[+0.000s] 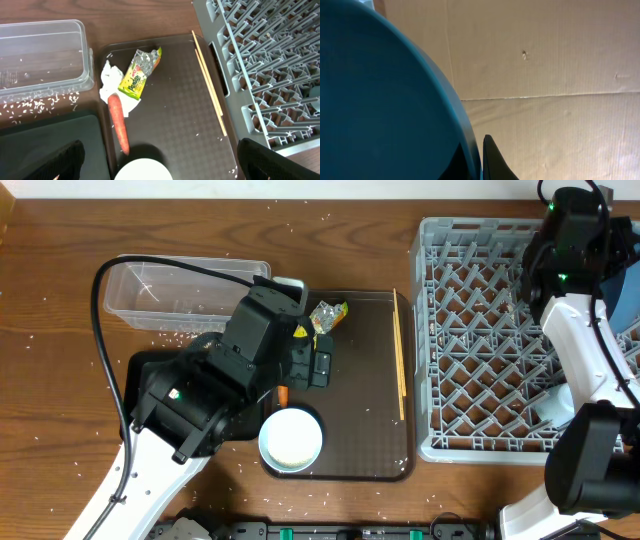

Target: Sort waste into correct bins and load items into the dishwasher rack

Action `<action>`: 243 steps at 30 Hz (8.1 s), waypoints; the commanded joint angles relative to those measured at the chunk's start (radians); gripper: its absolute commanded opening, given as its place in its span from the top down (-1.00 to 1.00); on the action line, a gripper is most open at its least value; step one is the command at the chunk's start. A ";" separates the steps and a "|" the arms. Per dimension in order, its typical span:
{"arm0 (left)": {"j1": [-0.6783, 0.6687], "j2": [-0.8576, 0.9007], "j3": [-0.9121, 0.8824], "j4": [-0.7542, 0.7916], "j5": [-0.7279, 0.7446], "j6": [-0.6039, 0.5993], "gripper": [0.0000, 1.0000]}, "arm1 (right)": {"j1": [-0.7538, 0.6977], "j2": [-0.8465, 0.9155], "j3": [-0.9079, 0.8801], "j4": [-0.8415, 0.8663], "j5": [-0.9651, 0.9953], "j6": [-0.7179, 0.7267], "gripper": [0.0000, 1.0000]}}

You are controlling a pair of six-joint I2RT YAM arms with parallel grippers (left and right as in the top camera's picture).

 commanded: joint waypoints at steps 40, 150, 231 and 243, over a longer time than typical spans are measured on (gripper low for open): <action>0.001 -0.032 0.008 -0.024 -0.100 0.011 -0.96 | 0.335 -0.144 0.005 -0.632 -0.304 0.689 -0.99; -0.190 0.104 -0.608 0.117 0.206 -0.072 -0.35 | 0.396 -0.263 0.005 -1.000 -1.522 1.490 -0.98; -0.222 0.313 -0.513 0.332 0.021 -0.063 0.88 | 0.397 -0.251 0.005 -1.011 -1.514 1.490 -0.99; -0.224 0.404 -0.515 0.350 -0.042 0.025 0.85 | 0.397 -0.251 0.005 -1.012 -1.514 1.490 -0.99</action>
